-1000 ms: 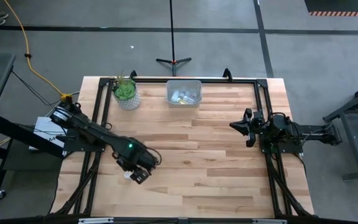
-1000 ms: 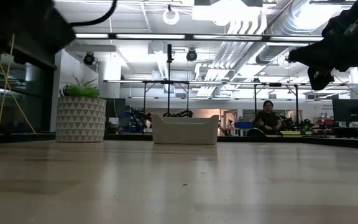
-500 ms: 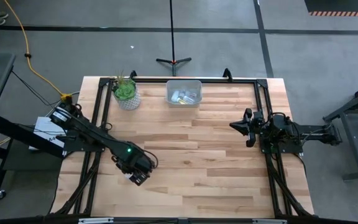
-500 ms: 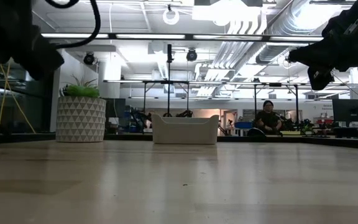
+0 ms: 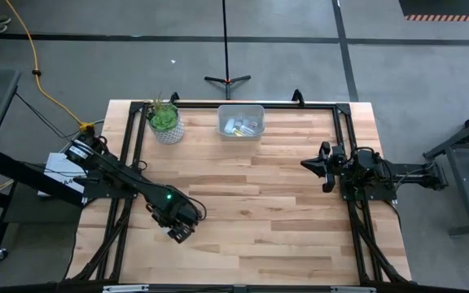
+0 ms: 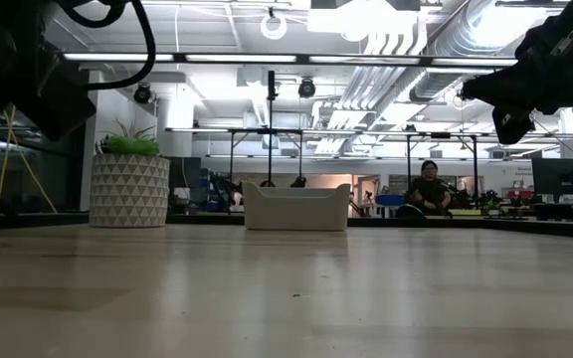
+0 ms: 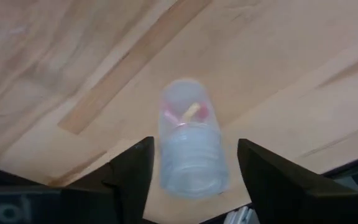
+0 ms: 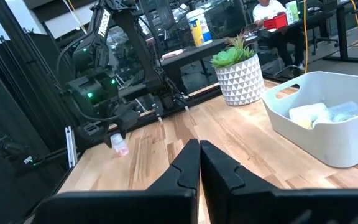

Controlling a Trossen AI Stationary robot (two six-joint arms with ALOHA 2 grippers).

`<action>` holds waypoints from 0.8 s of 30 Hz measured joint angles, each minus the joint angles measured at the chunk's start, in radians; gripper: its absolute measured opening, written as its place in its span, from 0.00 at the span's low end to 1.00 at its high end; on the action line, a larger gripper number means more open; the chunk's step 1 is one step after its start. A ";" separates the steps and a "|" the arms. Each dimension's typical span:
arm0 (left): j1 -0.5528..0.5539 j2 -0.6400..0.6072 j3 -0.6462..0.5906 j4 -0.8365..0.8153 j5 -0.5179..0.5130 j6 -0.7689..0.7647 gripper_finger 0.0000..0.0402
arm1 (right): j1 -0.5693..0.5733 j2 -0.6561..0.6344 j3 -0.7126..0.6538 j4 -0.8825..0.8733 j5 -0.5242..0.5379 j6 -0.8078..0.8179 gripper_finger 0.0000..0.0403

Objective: Pick and place pill bottles into a basket
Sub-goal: Put the transparent pill bottle into the gray bin

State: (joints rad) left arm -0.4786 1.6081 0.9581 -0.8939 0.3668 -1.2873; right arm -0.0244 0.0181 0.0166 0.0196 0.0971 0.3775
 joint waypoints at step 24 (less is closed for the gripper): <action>0.316 0.000 0.195 0.090 -0.303 0.439 0.44 | 0.000 0.000 0.001 -0.002 0.000 0.007 0.01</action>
State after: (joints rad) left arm -0.1621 1.6077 1.1531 -0.8044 0.0638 -0.8479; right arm -0.0242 0.0185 0.0174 0.0181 0.0971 0.3846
